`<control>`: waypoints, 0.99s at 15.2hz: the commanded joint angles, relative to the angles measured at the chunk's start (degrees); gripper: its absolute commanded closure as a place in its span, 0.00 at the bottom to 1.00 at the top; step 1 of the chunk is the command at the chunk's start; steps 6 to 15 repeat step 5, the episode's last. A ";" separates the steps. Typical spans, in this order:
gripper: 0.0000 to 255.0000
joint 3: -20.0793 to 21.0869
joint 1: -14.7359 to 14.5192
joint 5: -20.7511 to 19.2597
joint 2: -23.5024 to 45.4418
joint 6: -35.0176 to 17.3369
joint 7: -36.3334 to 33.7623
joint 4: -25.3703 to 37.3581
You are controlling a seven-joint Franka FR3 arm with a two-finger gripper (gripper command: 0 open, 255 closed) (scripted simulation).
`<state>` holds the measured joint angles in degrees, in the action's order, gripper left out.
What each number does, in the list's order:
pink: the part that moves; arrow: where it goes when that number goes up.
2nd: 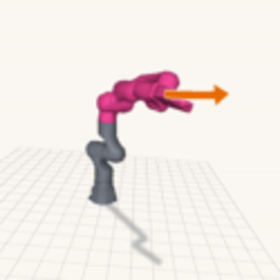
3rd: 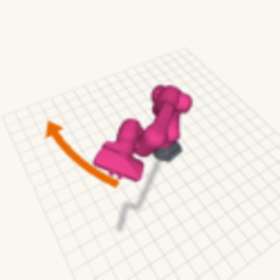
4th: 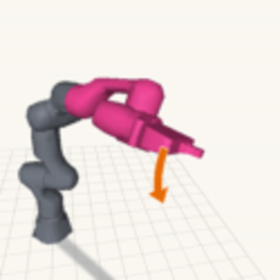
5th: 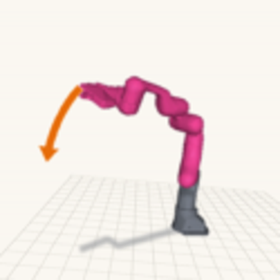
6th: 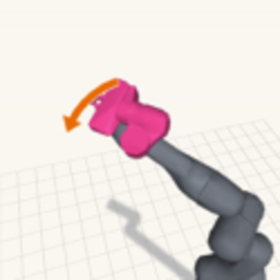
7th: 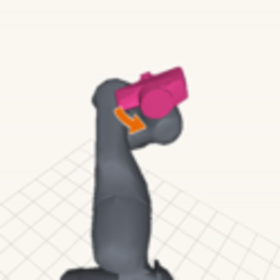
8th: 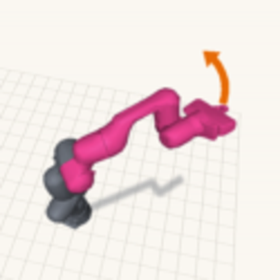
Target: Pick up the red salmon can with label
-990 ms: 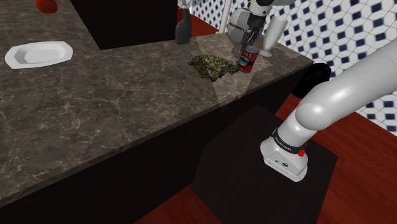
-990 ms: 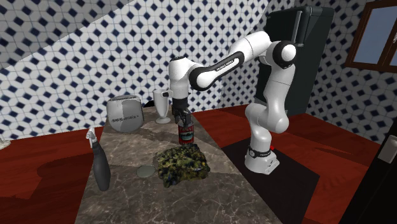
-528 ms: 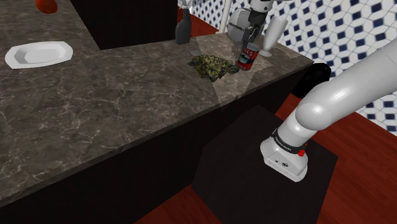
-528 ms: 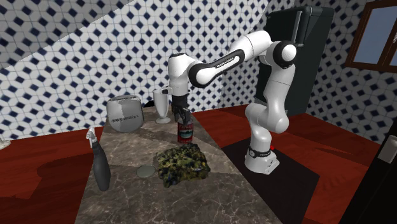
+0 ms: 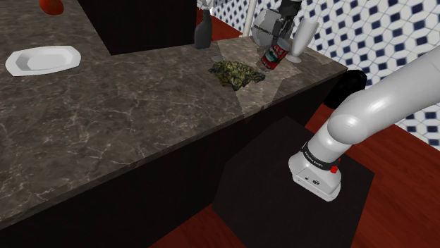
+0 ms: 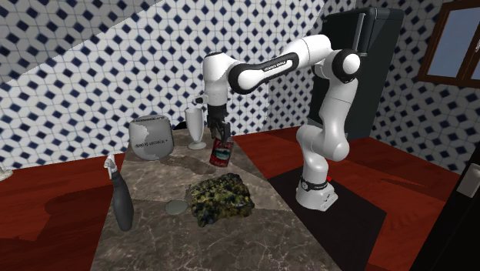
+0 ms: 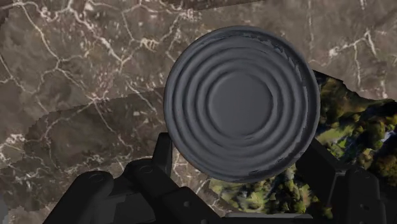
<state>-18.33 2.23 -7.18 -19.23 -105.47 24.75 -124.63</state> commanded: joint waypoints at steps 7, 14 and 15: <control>1.00 0.14 -0.07 0.15 -0.02 3.27 0.23 3.28; 1.00 0.14 -0.07 0.15 -0.02 3.27 0.23 3.28; 1.00 0.14 -0.07 0.15 -0.02 3.27 0.23 3.28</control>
